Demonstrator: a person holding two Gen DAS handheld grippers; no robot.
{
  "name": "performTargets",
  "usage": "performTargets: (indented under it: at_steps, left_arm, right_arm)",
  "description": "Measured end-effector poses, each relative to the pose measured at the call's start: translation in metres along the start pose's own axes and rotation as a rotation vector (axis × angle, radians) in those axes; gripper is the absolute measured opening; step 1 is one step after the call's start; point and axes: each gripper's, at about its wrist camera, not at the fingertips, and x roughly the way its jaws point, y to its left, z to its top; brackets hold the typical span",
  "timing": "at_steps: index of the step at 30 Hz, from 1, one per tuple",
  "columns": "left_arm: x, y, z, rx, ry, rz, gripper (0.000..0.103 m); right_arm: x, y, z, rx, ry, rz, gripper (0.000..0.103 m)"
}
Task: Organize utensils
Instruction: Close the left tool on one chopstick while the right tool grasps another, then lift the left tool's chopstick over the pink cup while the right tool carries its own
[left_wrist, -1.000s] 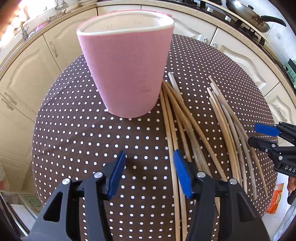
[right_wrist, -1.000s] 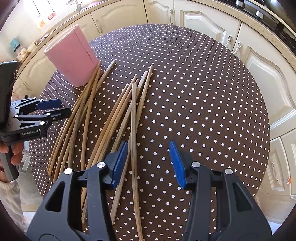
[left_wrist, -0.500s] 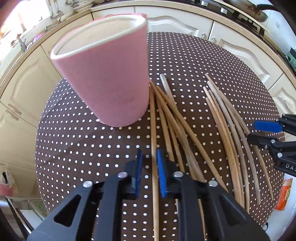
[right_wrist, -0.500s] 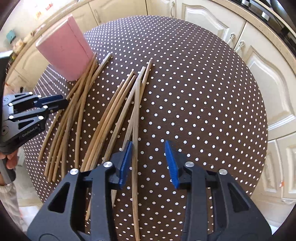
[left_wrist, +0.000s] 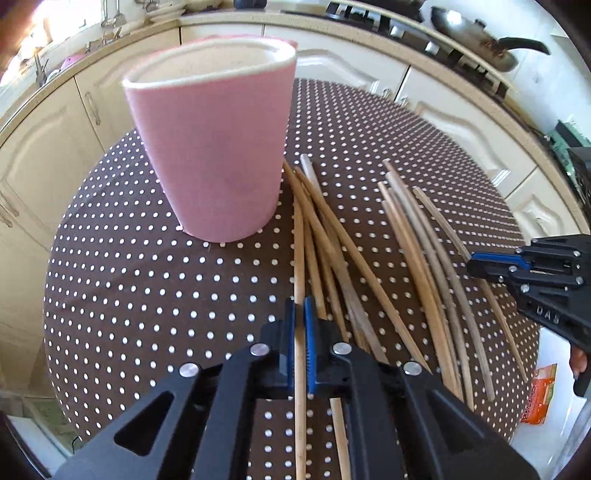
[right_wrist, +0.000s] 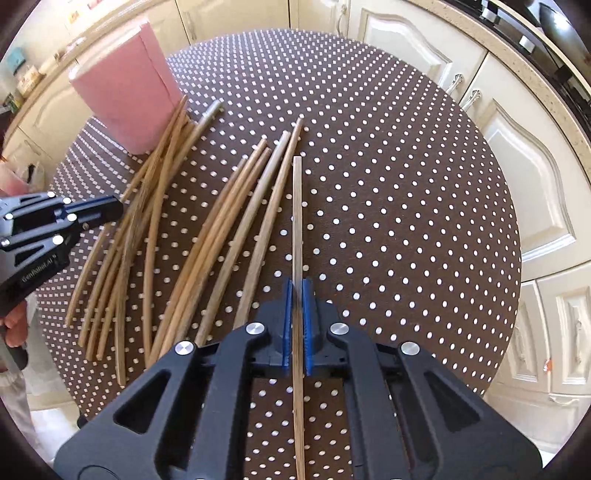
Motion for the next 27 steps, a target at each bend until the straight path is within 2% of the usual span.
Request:
performTargets:
  at_steps: [8, 16, 19, 23, 25, 27]
  left_arm:
    - [-0.054, -0.007, -0.017, 0.022, -0.193, -0.108, 0.005]
    - [-0.075, -0.007, -0.021, 0.020, -0.256, -0.122, 0.005]
    - [-0.083, -0.004, -0.016, 0.008, -0.305, -0.133, 0.005]
    - [-0.104, 0.005, -0.008, -0.031, -0.437, -0.181, 0.005]
    - [-0.115, 0.008, -0.003, -0.041, -0.511, -0.175, 0.005]
    - [-0.128, 0.013, 0.006, -0.060, -0.618, -0.165, 0.005]
  right_arm:
    - [-0.058, 0.000, -0.018, 0.031, -0.161, 0.090, 0.006]
    - [-0.085, 0.009, -0.017, 0.041, -0.245, 0.134, 0.006]
    - [-0.094, 0.017, -0.007, 0.056, -0.295, 0.158, 0.006]
    - [-0.109, 0.027, 0.009, 0.073, -0.392, 0.205, 0.006]
    - [-0.122, 0.037, 0.020, 0.074, -0.463, 0.228, 0.006]
    - [-0.136, 0.048, 0.032, 0.070, -0.539, 0.244, 0.006]
